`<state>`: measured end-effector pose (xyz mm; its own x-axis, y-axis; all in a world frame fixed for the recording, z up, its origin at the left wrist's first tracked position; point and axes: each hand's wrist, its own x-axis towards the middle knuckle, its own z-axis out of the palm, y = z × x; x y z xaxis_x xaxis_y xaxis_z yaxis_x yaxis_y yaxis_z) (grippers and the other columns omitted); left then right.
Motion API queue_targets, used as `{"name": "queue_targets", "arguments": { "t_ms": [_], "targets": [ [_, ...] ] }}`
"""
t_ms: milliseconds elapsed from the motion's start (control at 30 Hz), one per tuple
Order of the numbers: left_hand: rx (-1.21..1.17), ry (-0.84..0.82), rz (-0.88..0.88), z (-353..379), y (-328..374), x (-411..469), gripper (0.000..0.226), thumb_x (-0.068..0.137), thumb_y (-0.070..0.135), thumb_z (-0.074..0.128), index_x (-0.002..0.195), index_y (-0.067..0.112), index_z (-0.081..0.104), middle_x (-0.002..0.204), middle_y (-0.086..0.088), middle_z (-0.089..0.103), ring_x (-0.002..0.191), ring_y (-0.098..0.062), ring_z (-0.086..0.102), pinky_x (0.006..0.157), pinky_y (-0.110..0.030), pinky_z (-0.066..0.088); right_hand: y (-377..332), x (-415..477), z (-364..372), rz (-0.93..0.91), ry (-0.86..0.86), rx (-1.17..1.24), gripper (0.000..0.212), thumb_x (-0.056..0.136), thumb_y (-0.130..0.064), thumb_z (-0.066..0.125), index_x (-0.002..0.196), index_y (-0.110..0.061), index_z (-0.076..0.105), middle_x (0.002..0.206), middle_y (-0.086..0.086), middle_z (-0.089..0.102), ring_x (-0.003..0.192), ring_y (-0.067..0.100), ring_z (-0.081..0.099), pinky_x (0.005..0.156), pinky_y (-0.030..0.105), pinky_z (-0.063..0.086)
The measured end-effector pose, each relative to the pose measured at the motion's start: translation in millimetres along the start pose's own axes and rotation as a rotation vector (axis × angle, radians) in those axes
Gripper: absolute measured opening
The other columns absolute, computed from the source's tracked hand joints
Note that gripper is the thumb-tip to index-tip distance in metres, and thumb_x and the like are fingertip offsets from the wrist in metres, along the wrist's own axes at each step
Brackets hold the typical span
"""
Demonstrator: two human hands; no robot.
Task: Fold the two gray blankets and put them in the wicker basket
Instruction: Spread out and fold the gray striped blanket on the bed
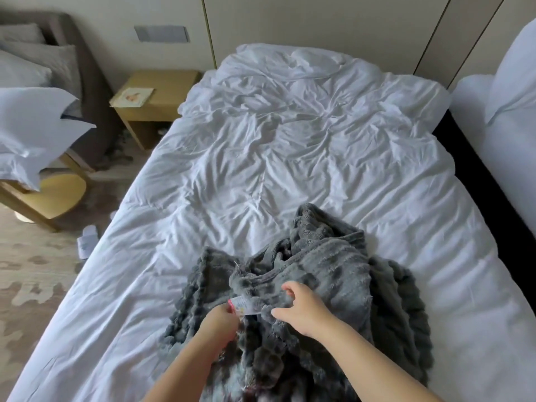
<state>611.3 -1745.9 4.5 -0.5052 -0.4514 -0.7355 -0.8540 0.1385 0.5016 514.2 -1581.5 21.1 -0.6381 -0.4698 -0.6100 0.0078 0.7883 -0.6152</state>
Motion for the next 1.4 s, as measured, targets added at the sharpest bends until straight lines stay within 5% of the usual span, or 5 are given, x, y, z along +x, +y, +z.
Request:
{"name": "queue_targets", "arguments": {
  "t_ms": [167,567,900,1033,1400],
  "targets": [
    [-0.024,-0.273,-0.027,-10.4,-6.5,-1.3,0.027,0.083,0.020,0.059,0.106,0.035,0.058,0.060,0.004,0.050,0.053,-0.012,0.040,0.043,-0.021,0.028,4.8,20.0,39.1,0.012,-0.017,-0.163,0.077,0.085,-0.022,0.065,0.150,-0.024,0.023,0.147,0.001,0.041,0.131,0.020,0.043,0.102,0.030,0.040],
    [-0.018,-0.159,0.018,13.6,33.3,57.6,0.074,0.093,0.034,0.052,0.151,0.031,0.007,0.133,-0.018,0.054,0.062,-0.018,0.052,0.050,-0.027,0.040,33.4,-22.9,-35.3,0.203,0.587,0.708,0.018,0.083,-0.006,0.051,0.069,-0.017,0.048,0.043,-0.014,0.041,0.037,0.006,0.031,0.042,0.022,0.028],
    [0.470,0.237,0.180,0.3,84.8,1.5,0.038,0.082,0.001,0.056,0.113,0.021,0.063,0.125,-0.012,0.048,0.111,-0.029,0.052,0.095,-0.040,0.046,12.6,-98.9,-84.8,-0.018,0.693,0.799,0.009,0.084,-0.021,0.069,0.078,-0.024,0.075,0.079,0.005,0.073,0.076,0.015,0.069,0.063,0.027,0.048],
    [-0.429,-0.010,0.426,-39.3,130.3,-59.4,0.023,0.097,0.012,0.045,0.115,0.005,0.058,0.108,-0.012,0.063,0.091,-0.025,0.061,0.077,-0.031,0.056,-7.3,-112.7,-120.9,-0.110,0.813,0.855,0.027,0.084,-0.022,0.068,0.087,0.003,0.063,0.092,0.034,0.059,0.092,0.053,0.054,0.061,0.043,0.045],
    [-1.129,-0.619,0.839,-61.3,206.2,-235.7,0.033,0.083,0.004,0.058,0.053,0.005,0.071,0.046,-0.012,0.058,0.038,-0.014,0.058,0.040,-0.013,0.045,-142.9,-199.7,-127.7,-0.726,0.938,0.412,0.011,0.084,-0.028,0.066,0.094,-0.032,0.068,0.090,-0.023,0.070,0.086,-0.011,0.062,0.072,0.004,0.044]
  ]
}}
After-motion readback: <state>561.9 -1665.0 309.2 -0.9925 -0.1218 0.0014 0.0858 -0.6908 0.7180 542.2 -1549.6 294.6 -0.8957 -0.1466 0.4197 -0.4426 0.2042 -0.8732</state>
